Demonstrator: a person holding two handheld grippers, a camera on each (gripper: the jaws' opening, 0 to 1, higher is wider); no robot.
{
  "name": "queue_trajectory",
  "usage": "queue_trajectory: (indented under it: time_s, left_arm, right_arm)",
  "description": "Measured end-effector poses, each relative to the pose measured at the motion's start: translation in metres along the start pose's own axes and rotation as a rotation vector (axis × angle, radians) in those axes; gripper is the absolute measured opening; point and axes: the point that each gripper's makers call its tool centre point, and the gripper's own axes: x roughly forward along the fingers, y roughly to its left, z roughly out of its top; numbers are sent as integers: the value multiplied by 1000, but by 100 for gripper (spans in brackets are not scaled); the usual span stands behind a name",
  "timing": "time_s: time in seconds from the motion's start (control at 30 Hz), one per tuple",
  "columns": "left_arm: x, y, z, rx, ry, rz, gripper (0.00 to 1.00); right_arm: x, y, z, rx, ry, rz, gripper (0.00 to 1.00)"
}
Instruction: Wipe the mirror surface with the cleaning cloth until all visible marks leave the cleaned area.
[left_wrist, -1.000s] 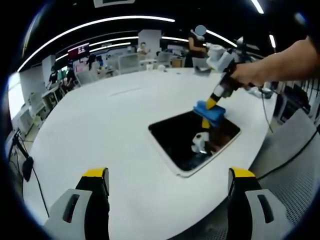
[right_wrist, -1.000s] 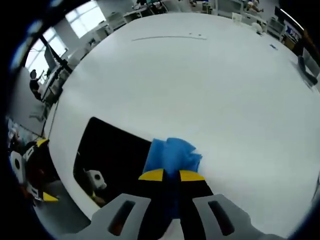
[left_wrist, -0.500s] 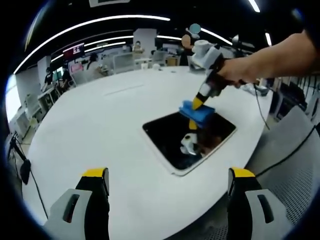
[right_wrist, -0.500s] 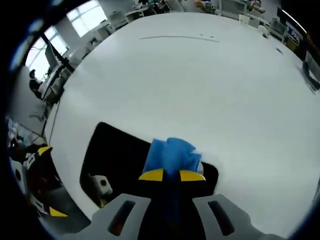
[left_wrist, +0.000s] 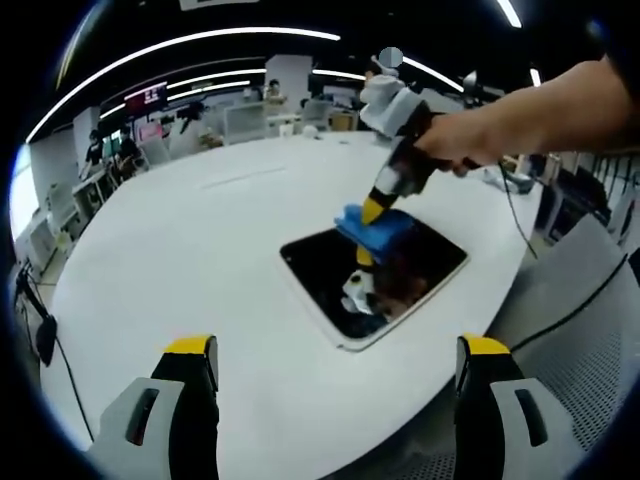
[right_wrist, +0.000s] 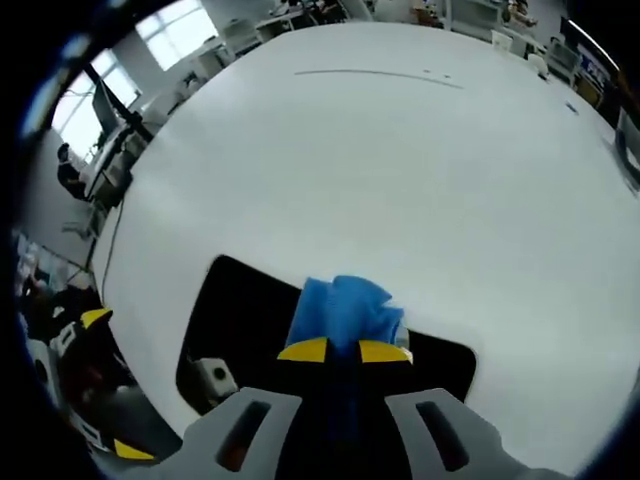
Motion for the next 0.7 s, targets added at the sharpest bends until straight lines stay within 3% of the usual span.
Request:
queue_trajectory:
  time_s: [0.33,0.43,0.6,0.7]
  left_arm:
    - [-1,4,-3,-52,17,26,100]
    - [-2,6,-10,-58,47,43,100]
    - [-1,8,-3,-41,1,42,100]
    - [0,7,-3,-34,4,37,100]
  right_arm:
    - [11,25,15,-30,27,16,4]
    - [13,38,16,-37,39,19,4]
    - [21,56,25,-80,45,32,4]
    - [24,61,26,-83,40,32,4]
